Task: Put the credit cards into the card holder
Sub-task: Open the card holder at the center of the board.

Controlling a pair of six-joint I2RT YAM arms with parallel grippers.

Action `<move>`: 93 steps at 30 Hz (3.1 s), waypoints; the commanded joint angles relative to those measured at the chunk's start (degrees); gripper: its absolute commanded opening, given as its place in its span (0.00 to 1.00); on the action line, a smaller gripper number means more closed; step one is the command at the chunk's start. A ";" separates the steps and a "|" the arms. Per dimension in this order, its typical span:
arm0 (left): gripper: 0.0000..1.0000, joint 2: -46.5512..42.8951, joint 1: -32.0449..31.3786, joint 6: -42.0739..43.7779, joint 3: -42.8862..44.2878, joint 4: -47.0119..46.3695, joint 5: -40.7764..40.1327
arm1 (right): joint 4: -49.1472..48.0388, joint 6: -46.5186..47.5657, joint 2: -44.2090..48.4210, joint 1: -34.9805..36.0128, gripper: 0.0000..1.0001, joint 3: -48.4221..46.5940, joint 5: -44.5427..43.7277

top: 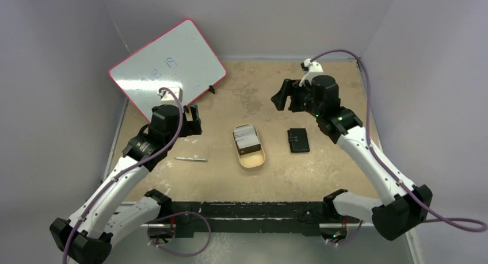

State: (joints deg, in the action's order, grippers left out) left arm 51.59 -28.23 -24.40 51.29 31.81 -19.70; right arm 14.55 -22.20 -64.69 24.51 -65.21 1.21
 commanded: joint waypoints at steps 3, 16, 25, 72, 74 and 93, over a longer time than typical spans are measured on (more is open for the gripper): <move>0.92 -7.37 -0.25 3.13 -2.95 -4.62 -3.21 | -10.14 8.07 -4.15 2.86 0.72 5.18 6.49; 0.89 -7.17 -0.25 0.89 -3.59 -4.87 -2.93 | -7.85 0.14 -16.04 3.28 0.68 1.15 -9.21; 0.73 2.20 -0.28 -1.93 1.35 -4.96 11.14 | 5.46 -4.86 -23.02 3.29 0.59 -0.72 -18.51; 0.45 9.22 -10.29 -15.51 -7.05 -14.70 23.03 | 4.24 -3.43 2.24 3.76 0.00 14.89 -4.45; 0.45 8.09 -10.36 -17.76 -8.08 -18.52 24.31 | 1.44 -4.14 8.58 3.78 0.00 17.48 3.77; 0.67 -1.06 -10.36 -42.12 -19.06 -56.67 40.17 | -59.90 -38.13 25.77 3.79 0.00 40.60 41.17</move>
State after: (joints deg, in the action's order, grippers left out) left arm 50.22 -38.39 -60.88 33.54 -11.38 16.58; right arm -25.36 -50.78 -37.93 28.18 -25.30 37.41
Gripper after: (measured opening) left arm 0.653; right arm 0.020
